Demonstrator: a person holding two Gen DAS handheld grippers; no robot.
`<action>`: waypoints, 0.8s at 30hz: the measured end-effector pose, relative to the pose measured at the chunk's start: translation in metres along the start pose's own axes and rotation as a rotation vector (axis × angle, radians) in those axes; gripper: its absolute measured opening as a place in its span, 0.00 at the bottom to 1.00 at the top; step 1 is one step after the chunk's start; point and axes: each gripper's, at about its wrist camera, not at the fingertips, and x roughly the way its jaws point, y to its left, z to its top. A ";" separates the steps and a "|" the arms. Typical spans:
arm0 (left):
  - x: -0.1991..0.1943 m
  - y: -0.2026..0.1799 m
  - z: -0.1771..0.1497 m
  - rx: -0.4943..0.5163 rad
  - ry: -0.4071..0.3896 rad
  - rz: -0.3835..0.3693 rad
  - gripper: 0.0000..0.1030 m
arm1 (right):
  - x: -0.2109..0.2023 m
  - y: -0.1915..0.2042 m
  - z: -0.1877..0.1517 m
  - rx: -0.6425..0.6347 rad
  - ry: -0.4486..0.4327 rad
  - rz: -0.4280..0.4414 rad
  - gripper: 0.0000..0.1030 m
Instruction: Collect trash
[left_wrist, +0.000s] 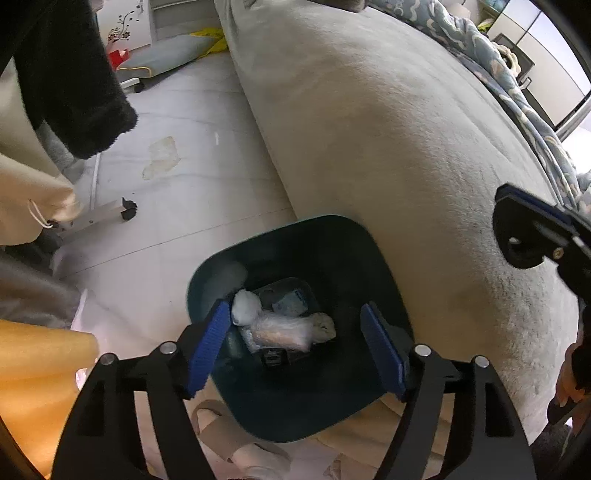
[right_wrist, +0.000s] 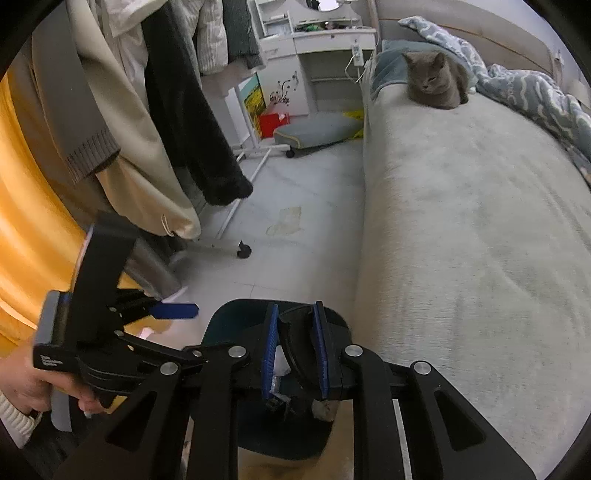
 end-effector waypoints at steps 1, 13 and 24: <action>-0.002 0.004 0.000 -0.007 -0.004 -0.003 0.75 | 0.004 0.002 0.001 -0.003 0.008 0.001 0.18; -0.036 0.036 0.004 -0.045 -0.154 -0.004 0.78 | 0.055 0.018 -0.007 -0.010 0.147 0.007 0.18; -0.078 0.043 0.005 -0.050 -0.348 -0.021 0.82 | 0.081 0.021 -0.021 0.018 0.254 0.009 0.19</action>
